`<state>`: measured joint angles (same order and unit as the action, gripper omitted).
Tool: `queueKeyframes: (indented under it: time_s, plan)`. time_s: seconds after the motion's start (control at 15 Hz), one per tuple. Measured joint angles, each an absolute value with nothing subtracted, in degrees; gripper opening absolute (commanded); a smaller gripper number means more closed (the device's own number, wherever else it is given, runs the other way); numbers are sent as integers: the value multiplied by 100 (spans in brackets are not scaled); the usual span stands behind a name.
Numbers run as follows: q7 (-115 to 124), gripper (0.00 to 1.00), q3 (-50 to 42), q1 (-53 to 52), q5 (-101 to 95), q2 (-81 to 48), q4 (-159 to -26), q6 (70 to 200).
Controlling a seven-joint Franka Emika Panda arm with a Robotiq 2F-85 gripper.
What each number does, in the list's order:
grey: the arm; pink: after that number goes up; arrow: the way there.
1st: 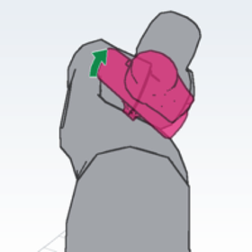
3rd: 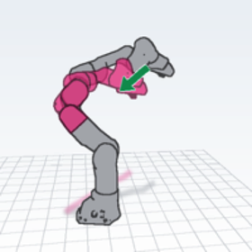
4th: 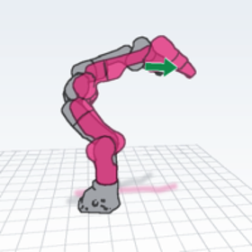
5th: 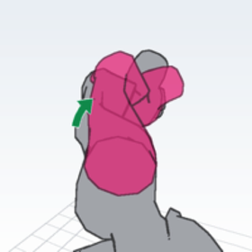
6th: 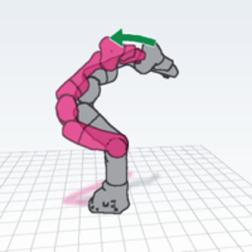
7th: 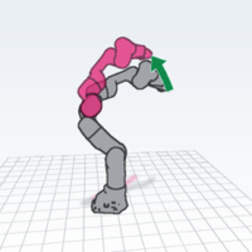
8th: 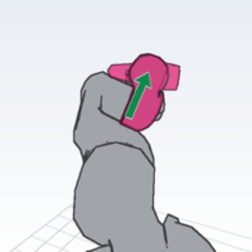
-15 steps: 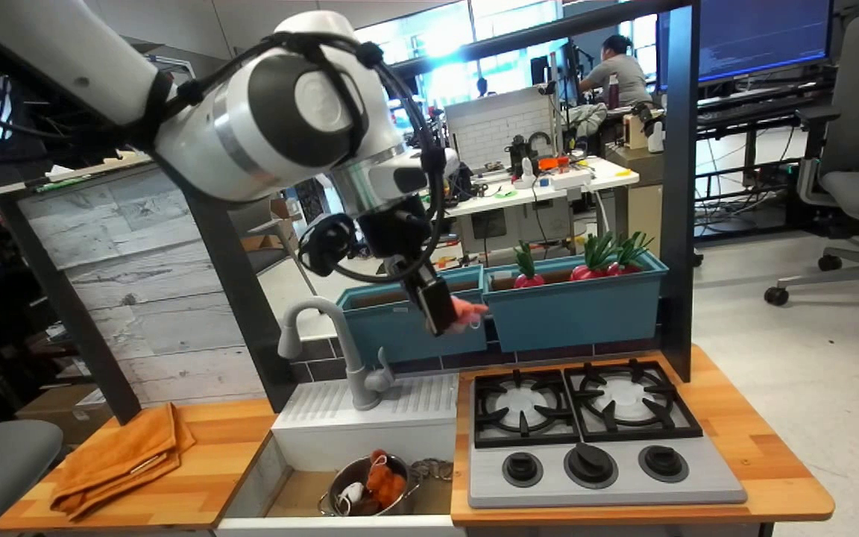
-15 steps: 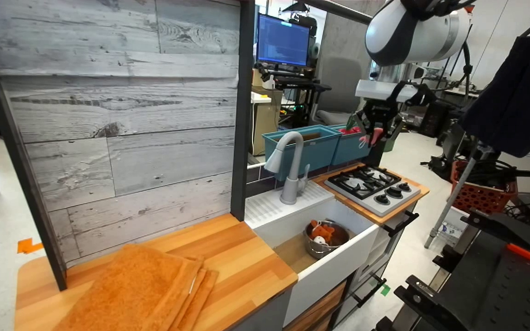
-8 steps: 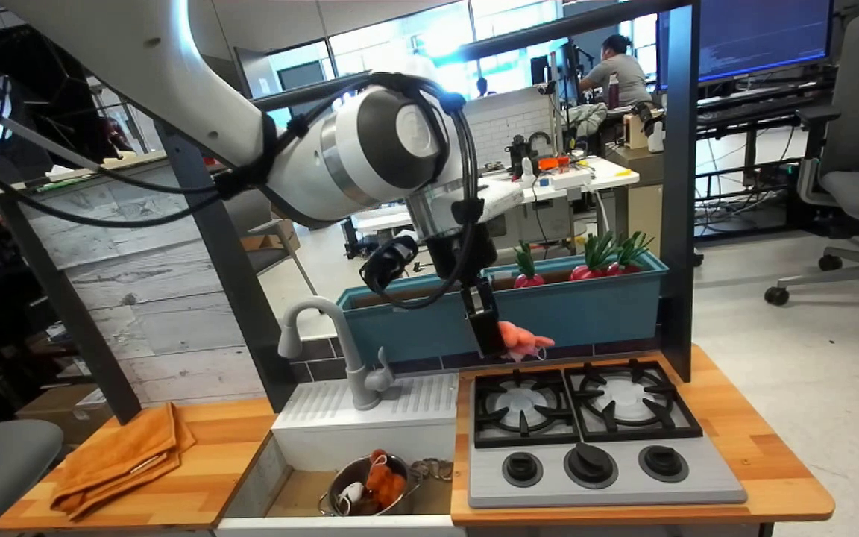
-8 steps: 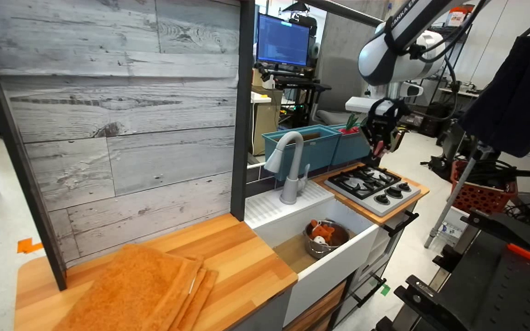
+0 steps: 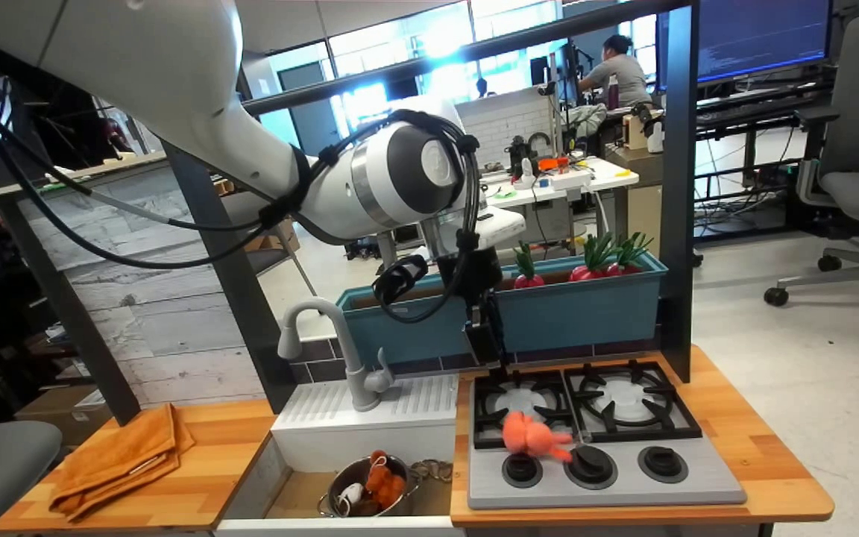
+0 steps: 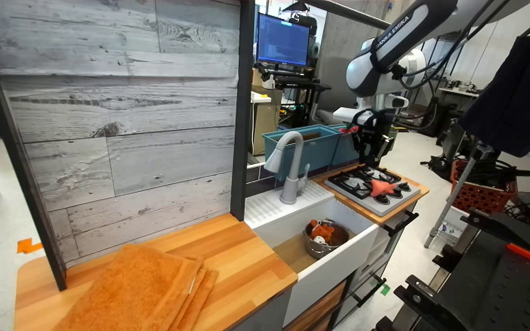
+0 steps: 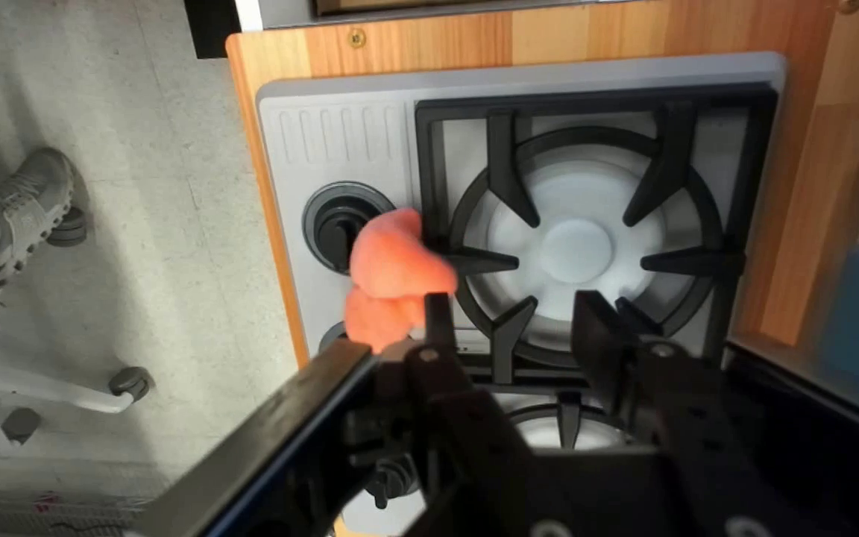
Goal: Remove all the toys from the pot and put them on the stove, then take the towel and clean the base top on the left
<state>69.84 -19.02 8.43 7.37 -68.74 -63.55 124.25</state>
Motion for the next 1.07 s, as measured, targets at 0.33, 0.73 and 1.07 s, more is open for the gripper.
queueKeyframes:
  time_s: [0.33, 0.73, 1.07]
  plan:
    - [6829, 94, -2131, 691, 288, -6811, -6664, 12399]
    - [5473, 100, -2552, 560, -726, -6126, -8187, 13263]
    - [4697, 100, -2623, 501, -1316, -5860, -8807, 14319]
